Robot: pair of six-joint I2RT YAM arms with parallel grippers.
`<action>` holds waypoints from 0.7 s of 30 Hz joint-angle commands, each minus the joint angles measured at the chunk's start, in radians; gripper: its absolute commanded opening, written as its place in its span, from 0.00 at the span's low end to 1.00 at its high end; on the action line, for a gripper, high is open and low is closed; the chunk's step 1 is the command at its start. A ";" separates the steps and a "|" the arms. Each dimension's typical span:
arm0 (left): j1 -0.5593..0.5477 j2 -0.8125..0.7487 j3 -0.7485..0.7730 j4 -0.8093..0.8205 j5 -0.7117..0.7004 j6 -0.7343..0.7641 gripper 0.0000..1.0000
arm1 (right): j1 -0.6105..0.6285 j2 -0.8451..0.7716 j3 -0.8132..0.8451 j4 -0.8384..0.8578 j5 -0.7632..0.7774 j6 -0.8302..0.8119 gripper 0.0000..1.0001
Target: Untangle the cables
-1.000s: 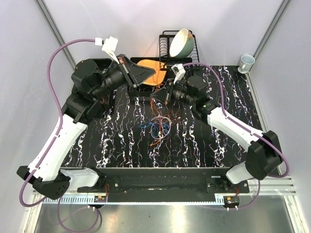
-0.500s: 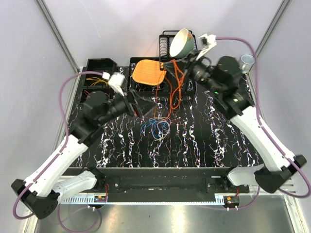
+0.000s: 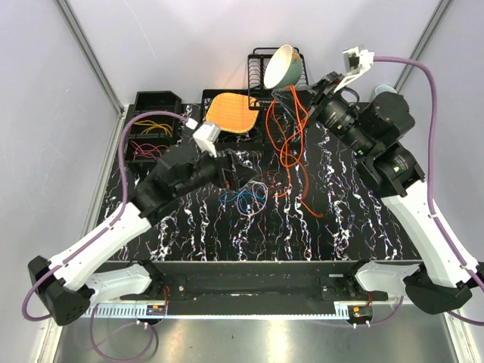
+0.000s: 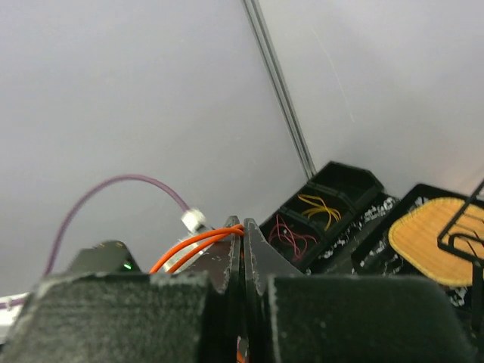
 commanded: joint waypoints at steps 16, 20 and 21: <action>-0.003 -0.078 0.403 -0.265 0.243 0.382 0.92 | 0.006 0.023 -0.130 -0.032 -0.401 0.041 0.00; -0.003 -0.051 0.455 -0.283 0.320 0.399 0.88 | 0.006 0.054 -0.113 -0.012 -0.578 0.079 0.00; -0.003 -0.048 0.455 -0.278 0.334 0.397 0.87 | 0.006 0.059 -0.115 0.000 -0.601 0.090 0.00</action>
